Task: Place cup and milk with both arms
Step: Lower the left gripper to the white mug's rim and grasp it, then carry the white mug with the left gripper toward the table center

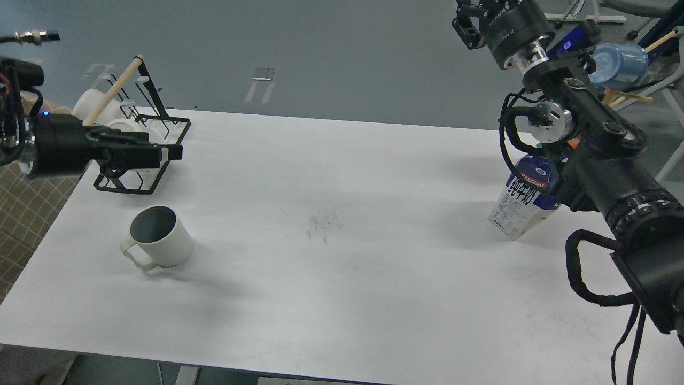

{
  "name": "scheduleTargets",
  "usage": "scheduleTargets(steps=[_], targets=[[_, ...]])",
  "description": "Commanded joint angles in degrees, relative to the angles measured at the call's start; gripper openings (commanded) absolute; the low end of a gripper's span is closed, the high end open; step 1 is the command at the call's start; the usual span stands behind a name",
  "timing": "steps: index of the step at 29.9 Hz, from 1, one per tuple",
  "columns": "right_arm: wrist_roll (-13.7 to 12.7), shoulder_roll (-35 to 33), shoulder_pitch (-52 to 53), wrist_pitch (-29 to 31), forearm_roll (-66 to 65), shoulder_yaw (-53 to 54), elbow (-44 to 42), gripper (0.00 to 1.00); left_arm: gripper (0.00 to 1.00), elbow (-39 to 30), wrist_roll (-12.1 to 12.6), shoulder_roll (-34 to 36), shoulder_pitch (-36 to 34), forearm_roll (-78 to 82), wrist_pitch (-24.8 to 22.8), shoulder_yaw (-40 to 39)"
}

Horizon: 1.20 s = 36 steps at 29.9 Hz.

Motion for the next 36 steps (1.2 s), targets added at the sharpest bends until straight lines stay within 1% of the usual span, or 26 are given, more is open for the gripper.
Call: scheduleTargets(steps=[1, 6, 11, 13, 23, 25, 28, 29, 31, 32, 34, 35, 36], targets=[[0.00, 0.00, -0.34, 0.05, 0.00, 0.02, 0.39, 1.00, 1.00, 1.82, -0.07, 0.23, 2.97, 3.22, 0.01, 0.12], [0.00, 0.00, -1.04, -0.03, 0.00, 0.02, 1.54, 1.00, 1.00, 6.65, -0.07, -2.49, 6.23, 3.83, 0.01, 0.56], [0.00, 0.00, -1.04, -0.03, 0.00, 0.02, 1.54, 1.00, 1.00, 11.05, -0.07, -6.36, 6.41, 3.92, 0.01, 2.05], [0.00, 0.00, -1.04, -0.03, 0.00, 0.02, 1.54, 1.00, 1.00, 13.86, -0.07, -8.90, 6.32, 3.84, 0.01, 3.36], [0.00, 0.00, -1.22, -0.03, 0.00, -0.07, 2.33, 1.00, 0.99, 20.45, -0.07, -13.48, 6.41, 3.83, 0.06, 4.42], [0.00, 0.00, -1.22, -0.03, 0.00, -0.07, 2.33, 1.00, 0.95, 21.33, -0.07, -13.75, 6.41, 3.75, 1.64, 6.26], [0.00, 0.00, -1.22, -0.03, 0.00, -0.07, 2.33, 1.00, 0.92, 21.34, -0.07, -13.66, 6.41, 3.83, 2.08, 7.15], [0.00, 0.00, -1.22, -0.03, 0.00, -0.07, 2.33, 1.00, 0.89, 21.34, -0.07, -13.66, 6.41, 3.83, 2.08, 7.50], [0.00, 0.00, -1.22, -0.03, 0.00, -0.07, 2.33, 1.00, 0.69, 21.43, -0.07, -13.66, 6.41, 3.83, 2.08, 8.02], [0.00, 0.00, -1.22, -0.03, 0.00, -0.07, 2.33, 1.00, 0.45, 21.51, -0.07, -13.66, 6.41, 3.75, 2.17, 8.11], [0.00, 0.00, -1.22, -0.03, 0.00, -0.07, 2.33, 1.00, 0.20, 21.51, -0.07, -13.66, 6.41, 3.83, 2.17, 8.11], [0.00, 0.00, -1.22, -0.03, 0.00, -0.07, 2.33, 1.00, 0.00, 21.51, -0.07, -13.66, 6.32, 3.83, 2.17, 8.11], [0.00, 0.00, -1.22, -0.03, 0.00, -0.07, 2.33, 1.00, 0.00, 21.60, -0.07, -13.57, 6.32, 3.83, 2.17, 8.11]])
